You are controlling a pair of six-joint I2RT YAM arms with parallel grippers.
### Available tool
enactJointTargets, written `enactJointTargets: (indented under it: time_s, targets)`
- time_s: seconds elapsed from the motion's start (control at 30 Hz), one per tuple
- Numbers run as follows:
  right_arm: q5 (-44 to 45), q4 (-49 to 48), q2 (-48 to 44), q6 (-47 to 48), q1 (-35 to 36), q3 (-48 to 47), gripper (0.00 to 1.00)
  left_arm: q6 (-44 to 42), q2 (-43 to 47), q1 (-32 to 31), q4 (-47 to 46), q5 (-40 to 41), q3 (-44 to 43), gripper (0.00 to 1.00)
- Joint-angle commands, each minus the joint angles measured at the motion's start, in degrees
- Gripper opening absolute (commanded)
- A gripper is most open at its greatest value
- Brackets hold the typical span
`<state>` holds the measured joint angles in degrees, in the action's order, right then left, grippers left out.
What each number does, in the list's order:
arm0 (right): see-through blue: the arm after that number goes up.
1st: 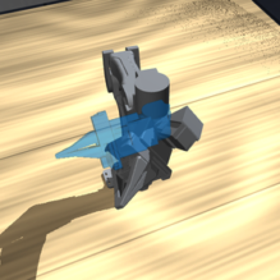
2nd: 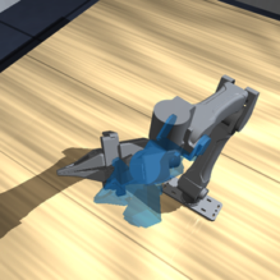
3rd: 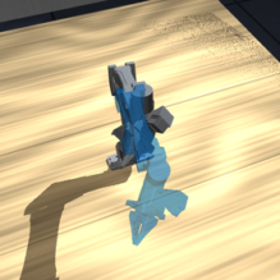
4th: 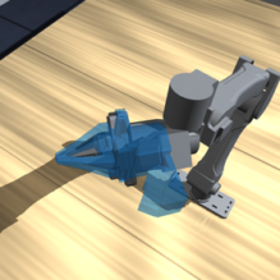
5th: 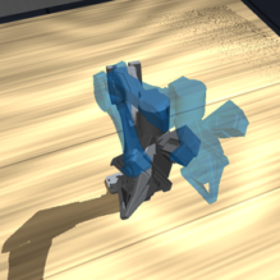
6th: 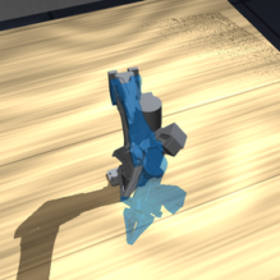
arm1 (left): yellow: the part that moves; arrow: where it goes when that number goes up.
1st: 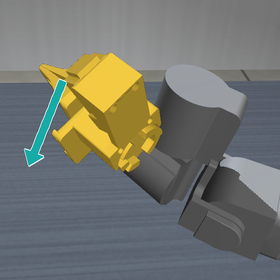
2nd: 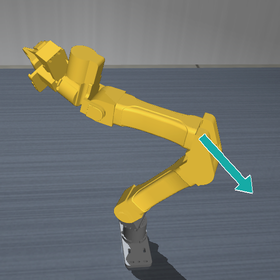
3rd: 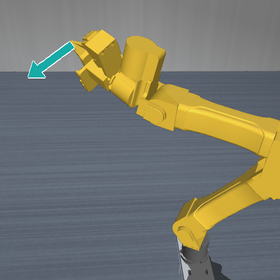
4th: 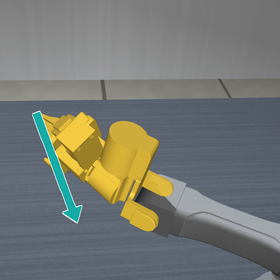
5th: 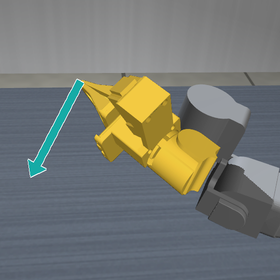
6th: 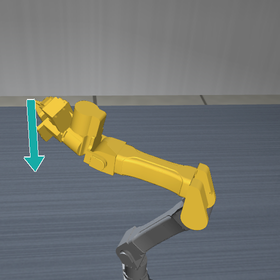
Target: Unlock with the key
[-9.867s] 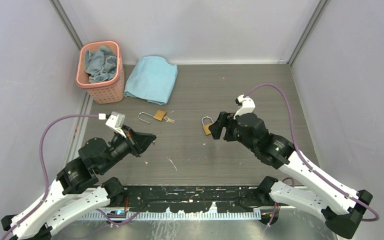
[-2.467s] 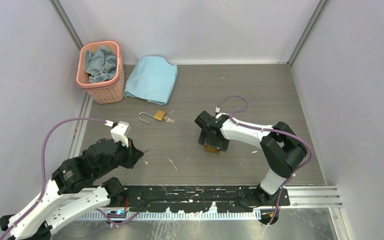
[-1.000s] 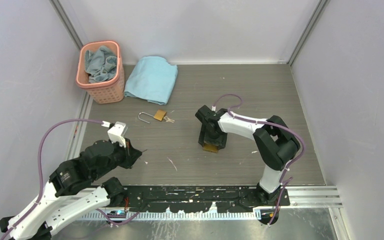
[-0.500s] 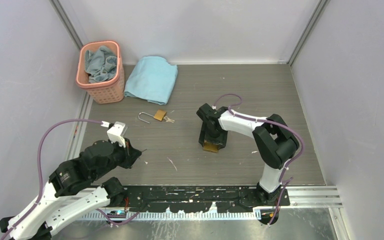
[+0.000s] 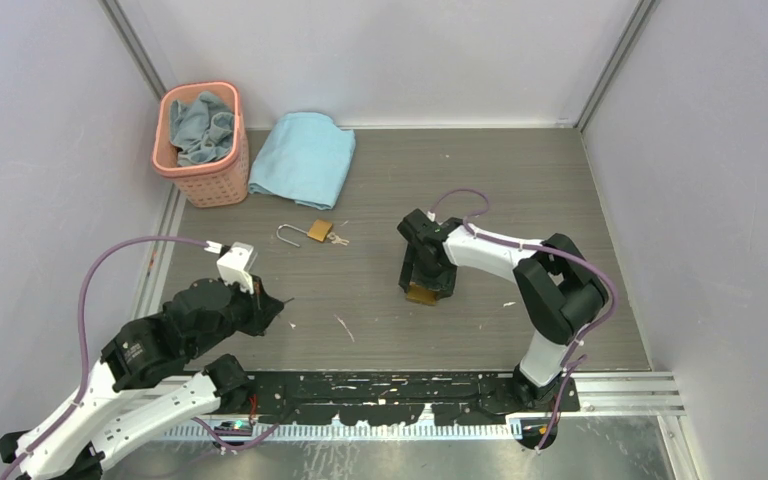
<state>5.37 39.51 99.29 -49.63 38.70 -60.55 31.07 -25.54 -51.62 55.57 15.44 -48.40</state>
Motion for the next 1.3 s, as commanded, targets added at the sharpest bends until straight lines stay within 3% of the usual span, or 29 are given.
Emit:
enactJointTargets:
  time_s: [0.0,0.43,0.7,0.9,1.13,1.27]
  targets:
    - [2.1,-2.9,-2.0,-0.4,-0.6,2.6,0.01,0.6,-0.9,0.0,-1.7,1.3,-0.6,0.0]
    - [7.2,-7.8,-15.1,-4.3,-0.8,6.4,0.01,2.2,-2.7,0.0,-4.6,5.2,-2.7,0.0]
    - [0.3,-15.0,-23.4,-5.9,-5.9,11.2,0.01,-0.3,-1.2,0.0,-13.0,6.0,-0.8,0.0]
    - [1.2,-10.2,-24.2,-11.8,-6.5,7.5,0.01,1.2,-5.0,0.0,-19.7,3.4,0.2,0.0]
    - [-2.3,-15.7,-29.4,-22.5,-6.4,8.5,0.01,2.3,-10.4,0.0,-32.2,-3.1,2.6,0.0]
    - [-2.1,-11.9,-30.0,-30.1,-6.5,4.8,0.01,2.2,-13.8,0.0,-37.0,-6.4,2.4,0.0]
